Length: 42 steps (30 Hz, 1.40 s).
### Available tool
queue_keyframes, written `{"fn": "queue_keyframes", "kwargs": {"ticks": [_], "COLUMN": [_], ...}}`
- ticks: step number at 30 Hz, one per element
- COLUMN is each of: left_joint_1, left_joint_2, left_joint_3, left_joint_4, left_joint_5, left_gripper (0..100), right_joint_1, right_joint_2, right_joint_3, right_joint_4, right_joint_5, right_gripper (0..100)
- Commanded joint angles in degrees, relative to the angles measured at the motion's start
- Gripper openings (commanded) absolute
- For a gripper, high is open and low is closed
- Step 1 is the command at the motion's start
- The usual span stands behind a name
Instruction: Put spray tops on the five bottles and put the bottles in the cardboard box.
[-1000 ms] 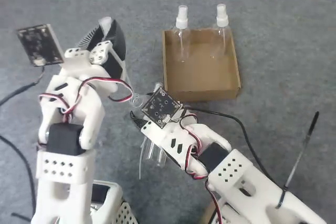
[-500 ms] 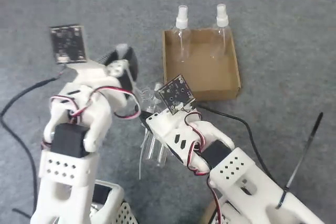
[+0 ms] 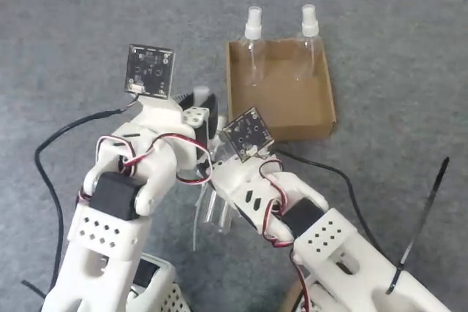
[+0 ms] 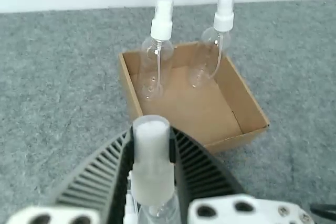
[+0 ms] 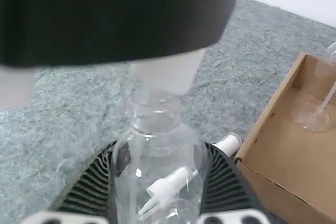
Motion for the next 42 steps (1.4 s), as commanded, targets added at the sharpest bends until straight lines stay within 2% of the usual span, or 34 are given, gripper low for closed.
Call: {"fn": "queue_keyframes", "kwargs": {"ticks": [1,3,7,10,18,22,25,30,32,42], "left_joint_1": [0.3,0.3,0.4,0.4,0.1,0.0,-0.6,-9.4,-10.7,-6.7], "left_joint_2": [-1.4,-1.4,-1.4,-1.4,-1.4,-3.7,-6.0,-5.5,-3.3,2.8], "left_joint_3": [0.5,0.8,0.8,0.8,0.3,-2.6,-5.7,-8.7,-8.6,-7.6], "left_joint_4": [0.3,0.2,0.2,0.2,0.4,0.4,0.6,-0.8,-1.6,-1.7], "left_joint_5": [-0.7,-0.7,-0.4,-0.4,-0.4,-0.9,-5.8,-5.6,-5.8,-6.0], "left_gripper": [1,1,1,2,17,18,18,18,18,18], "right_joint_1": [3.3,4.5,4.5,4.7,4.8,4.8,4.8,4.8,4.8,4.8], "right_joint_2": [-2.1,-1.9,-2.0,-2.0,-2.0,-2.0,-2.0,-2.0,-2.0,-2.0], "right_joint_3": [-0.3,0.2,2.5,3.5,4.2,4.7,4.7,4.7,4.7,4.8], "right_joint_4": [-3.6,-5.8,-9.6,-12.0,-13.5,-13.6,-13.6,-13.3,-13.3,-13.3], "right_joint_5": [-1.0,-1.2,-6.8,-6.8,-6.7,-6.7,-6.7,-6.7,-6.7,-6.7], "right_gripper": [0.6,0.6,0.6,0.6,0.6,0.6,0.6,0.6,0.6,0.6]}}
